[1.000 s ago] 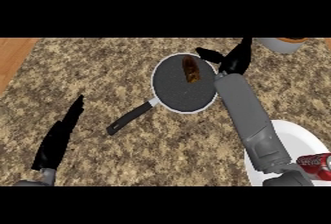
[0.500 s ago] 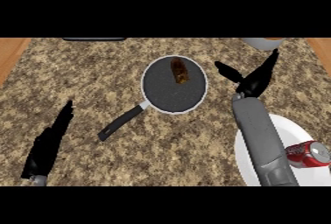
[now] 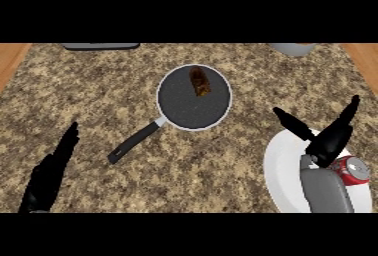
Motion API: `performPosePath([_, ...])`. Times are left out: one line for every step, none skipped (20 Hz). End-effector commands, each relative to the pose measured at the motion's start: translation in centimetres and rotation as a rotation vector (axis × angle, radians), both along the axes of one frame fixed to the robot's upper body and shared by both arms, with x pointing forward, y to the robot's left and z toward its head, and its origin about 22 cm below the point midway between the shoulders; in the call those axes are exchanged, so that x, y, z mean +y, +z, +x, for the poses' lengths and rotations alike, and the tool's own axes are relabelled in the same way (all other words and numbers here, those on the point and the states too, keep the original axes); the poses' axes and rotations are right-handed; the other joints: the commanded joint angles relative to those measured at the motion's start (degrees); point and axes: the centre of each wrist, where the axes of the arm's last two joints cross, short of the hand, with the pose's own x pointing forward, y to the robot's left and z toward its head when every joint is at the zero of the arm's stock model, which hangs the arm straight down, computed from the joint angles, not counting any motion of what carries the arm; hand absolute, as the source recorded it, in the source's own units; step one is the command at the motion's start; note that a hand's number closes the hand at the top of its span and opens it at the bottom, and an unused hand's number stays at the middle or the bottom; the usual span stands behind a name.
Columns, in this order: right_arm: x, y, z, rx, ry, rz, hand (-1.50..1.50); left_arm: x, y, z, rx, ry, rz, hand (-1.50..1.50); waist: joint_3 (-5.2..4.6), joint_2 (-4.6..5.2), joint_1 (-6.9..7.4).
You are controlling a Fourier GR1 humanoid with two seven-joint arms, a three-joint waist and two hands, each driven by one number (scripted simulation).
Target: Pick the sweet potato from the plate and place it in the pan
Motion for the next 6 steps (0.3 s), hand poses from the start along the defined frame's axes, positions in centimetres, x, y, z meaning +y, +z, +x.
performPosePath([-3.1, 2.5, -4.8, 0.012, 0.024, -0.025, -1.50, -0.1, 0.8, 0.0, -0.010, -0.005, -0.016, 0.00, 0.00, 0.26, 0.57])
performPosePath([-3.3, 2.2, -6.4, 0.001, 0.003, -0.009, -1.50, -0.8, -0.1, 0.6, -0.012, -0.006, 0.008, 0.00, 0.02, 0.41, 0.64])
performPosePath([-3.3, 1.5, -7.6, 0.020, 0.013, -0.009, -1.50, -2.0, 0.1, 0.0, 0.013, -0.011, 0.008, 0.00, 0.06, 0.45, 0.92])
performPosePath([-2.7, 3.4, -8.5, 0.015, 0.025, 0.001, -1.50, -0.6, -1.5, -0.8, 0.004, -0.011, -0.005, 0.00, -0.02, 0.39, 0.78])
performPosePath([-3.9, 3.3, -8.7, 0.010, 0.025, -0.005, -1.50, 0.5, 0.3, 1.3, -0.019, -0.019, -0.002, 0.00, 0.04, 0.56, 1.14])
performPosePath([-3.2, 3.8, -11.0, 0.014, 0.048, -0.013, -1.50, -1.1, 1.1, 1.4, -0.018, -0.009, -0.023, 0.00, 0.03, 0.41, 0.65])
